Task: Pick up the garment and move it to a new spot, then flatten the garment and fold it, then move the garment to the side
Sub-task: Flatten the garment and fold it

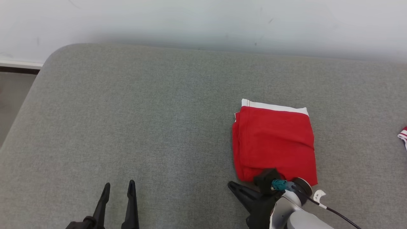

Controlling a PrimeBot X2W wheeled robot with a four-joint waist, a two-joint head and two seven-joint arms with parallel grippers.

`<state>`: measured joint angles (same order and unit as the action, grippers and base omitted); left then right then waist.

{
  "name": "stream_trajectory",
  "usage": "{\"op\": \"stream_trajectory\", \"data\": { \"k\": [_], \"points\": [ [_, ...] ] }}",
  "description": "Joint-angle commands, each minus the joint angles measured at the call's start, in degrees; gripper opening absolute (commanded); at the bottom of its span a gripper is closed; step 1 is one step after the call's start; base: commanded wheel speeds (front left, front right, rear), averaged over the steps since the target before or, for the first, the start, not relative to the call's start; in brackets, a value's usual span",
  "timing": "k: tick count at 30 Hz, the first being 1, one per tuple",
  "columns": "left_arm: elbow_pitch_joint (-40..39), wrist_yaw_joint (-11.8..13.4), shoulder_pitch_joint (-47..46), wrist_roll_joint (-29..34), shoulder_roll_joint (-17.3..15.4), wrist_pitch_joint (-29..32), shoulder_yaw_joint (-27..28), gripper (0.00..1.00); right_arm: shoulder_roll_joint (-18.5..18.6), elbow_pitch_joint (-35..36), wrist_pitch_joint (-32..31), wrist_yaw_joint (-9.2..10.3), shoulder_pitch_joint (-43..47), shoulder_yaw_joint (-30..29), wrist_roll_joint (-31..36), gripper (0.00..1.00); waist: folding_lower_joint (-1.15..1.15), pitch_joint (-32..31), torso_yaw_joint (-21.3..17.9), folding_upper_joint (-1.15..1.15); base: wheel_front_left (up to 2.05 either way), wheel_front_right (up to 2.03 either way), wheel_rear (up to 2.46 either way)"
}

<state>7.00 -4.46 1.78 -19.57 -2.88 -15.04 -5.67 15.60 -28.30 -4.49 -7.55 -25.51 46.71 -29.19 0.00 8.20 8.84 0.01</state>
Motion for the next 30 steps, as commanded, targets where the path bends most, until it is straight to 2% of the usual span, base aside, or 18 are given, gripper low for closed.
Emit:
{"op": "stream_trajectory", "data": {
  "k": [1,5,11,14,15,17,18,25,30],
  "points": [
    [0.18,0.26,0.09,0.64,0.00,-0.17,0.34,1.00,-0.55,1.69,1.41,0.15,0.78,-0.33,-1.58,0.00,0.00,-0.63,-0.79,-0.01,0.00,0.00,0.00],
    [-0.04,0.31,0.53,1.16,0.00,-0.17,1.08,1.00,-0.47,4.67,4.20,0.15,1.50,-2.51,-2.55,0.00,0.00,-1.61,-1.88,-0.01,0.00,0.00,0.00],
    [-1.53,0.82,1.96,2.29,-0.01,-0.17,3.37,1.00,-0.40,12.31,9.96,0.15,6.38,-11.17,-0.96,0.00,0.00,-4.14,-4.50,-0.01,0.00,0.00,0.00],
    [-2.04,0.80,2.33,2.98,0.00,-0.17,4.54,1.00,-0.62,16.28,11.45,0.15,10.22,-17.29,0.61,0.09,0.00,-5.44,-5.87,-0.01,0.00,0.00,0.00],
    [-2.21,0.86,2.74,3.12,0.01,-0.17,5.01,1.00,-0.98,17.46,11.72,0.15,11.63,-19.50,1.24,0.18,0.00,-5.90,-6.38,-0.01,0.00,0.00,0.00],
    [-2.44,0.82,3.42,3.41,-0.01,-0.17,5.53,1.00,-1.67,19.92,12.05,0.15,14.53,-23.59,2.60,0.62,0.00,-6.71,-7.32,-0.01,0.00,0.00,0.00],
    [-2.47,0.80,3.56,3.46,-0.01,-0.16,5.80,1.00,-2.01,20.96,12.08,0.15,15.87,-25.58,3.31,1.00,0.00,-7.05,-7.75,-0.01,0.00,0.00,0.00],
    [-2.32,0.47,4.37,4.29,0.00,-0.16,7.05,1.00,-3.32,25.08,11.52,0.15,22.95,-36.68,7.95,1.00,0.00,-8.61,-9.90,-0.01,0.00,0.00,0.00],
    [-2.16,0.04,4.60,5.28,0.00,-0.17,6.87,1.00,-2.09,25.44,11.84,0.15,25.66,-41.14,10.64,1.00,0.00,-9.12,-10.38,-0.01,0.00,0.00,0.00]
  ]
}}
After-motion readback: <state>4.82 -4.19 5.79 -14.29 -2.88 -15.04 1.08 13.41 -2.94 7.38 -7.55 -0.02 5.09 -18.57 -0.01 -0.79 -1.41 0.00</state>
